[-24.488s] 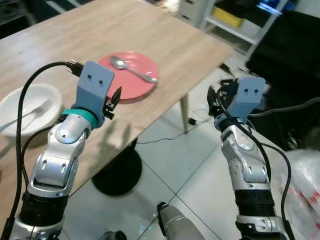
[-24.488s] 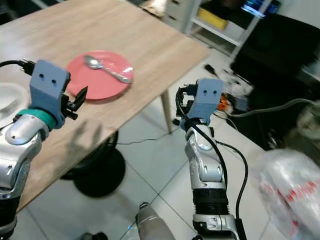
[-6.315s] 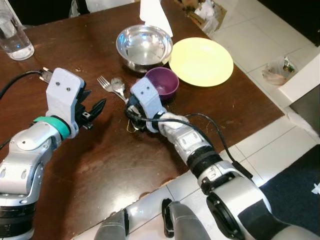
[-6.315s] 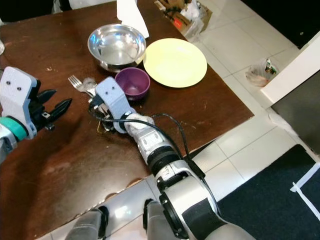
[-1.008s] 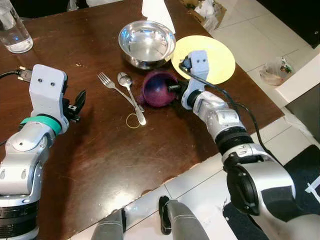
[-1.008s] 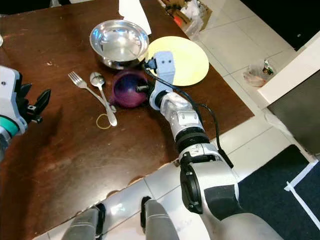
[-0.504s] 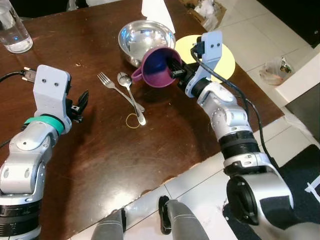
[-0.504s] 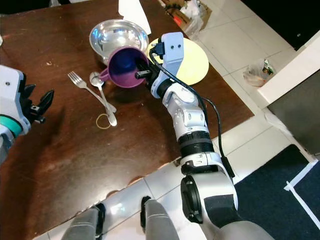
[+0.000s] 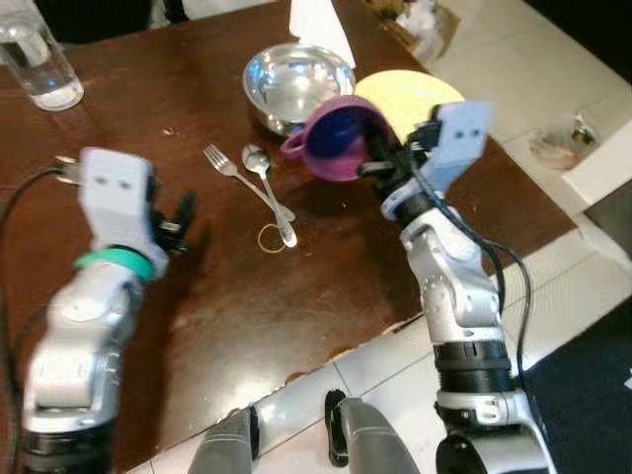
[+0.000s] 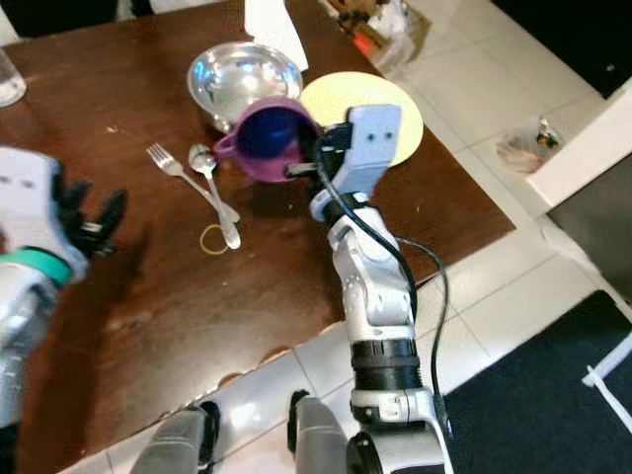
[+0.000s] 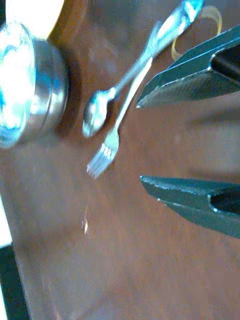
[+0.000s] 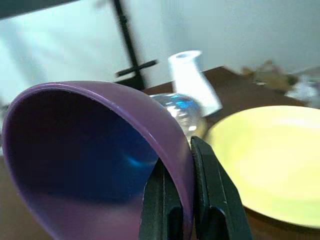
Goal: Setting the table
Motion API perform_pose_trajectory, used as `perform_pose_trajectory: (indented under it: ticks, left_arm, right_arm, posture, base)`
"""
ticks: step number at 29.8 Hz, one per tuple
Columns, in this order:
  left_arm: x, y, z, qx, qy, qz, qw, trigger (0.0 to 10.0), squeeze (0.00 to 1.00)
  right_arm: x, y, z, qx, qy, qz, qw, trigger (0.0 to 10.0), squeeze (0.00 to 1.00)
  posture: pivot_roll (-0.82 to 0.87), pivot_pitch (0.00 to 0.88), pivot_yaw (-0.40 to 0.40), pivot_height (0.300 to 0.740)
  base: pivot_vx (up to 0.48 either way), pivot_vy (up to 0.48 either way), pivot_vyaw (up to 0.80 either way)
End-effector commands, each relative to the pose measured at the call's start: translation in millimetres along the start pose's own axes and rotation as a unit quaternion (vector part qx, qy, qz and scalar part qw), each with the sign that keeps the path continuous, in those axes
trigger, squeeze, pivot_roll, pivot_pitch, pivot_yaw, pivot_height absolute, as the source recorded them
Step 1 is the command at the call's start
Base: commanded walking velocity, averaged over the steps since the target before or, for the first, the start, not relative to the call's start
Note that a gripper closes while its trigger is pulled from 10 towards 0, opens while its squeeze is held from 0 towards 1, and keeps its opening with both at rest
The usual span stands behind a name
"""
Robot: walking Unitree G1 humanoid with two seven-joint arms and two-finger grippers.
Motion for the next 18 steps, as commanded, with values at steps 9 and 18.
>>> perform_pose_trajectory:
  ticks: [9,18]
  left_arm:
    - [1.0,8.1,-5.1,0.018,0.02,-0.017,0.999,10.0,0.0]
    - [16.9,11.6,0.0,0.027,0.031,-0.027,0.999,10.0,0.0]
  right_arm:
    - [3.3,15.6,12.2,0.014,-0.012,0.01,1.0,10.0,0.0]
    - [10.5,16.4,12.5,0.014,-0.026,0.03,0.999,10.0,0.0]
  posture:
    - [-0.01,0.119,0.032,0.74]
    - [-0.01,0.126,0.003,0.74]
  base:
    - [0.0,0.0,0.0]
    - [0.0,0.0,0.0]
Point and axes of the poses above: a point about 5 cm out from each wrist's last joint towards the gripper, its own z axis pointing back from the gripper into the wrist, its own y axis along the axis of the wrist's last joint, x = y × z, the point moved 4 cm from there along -z, pointing out of the wrist towards the gripper, and after that the axes turned 13 degrees about -z, right-handed, at the moved point
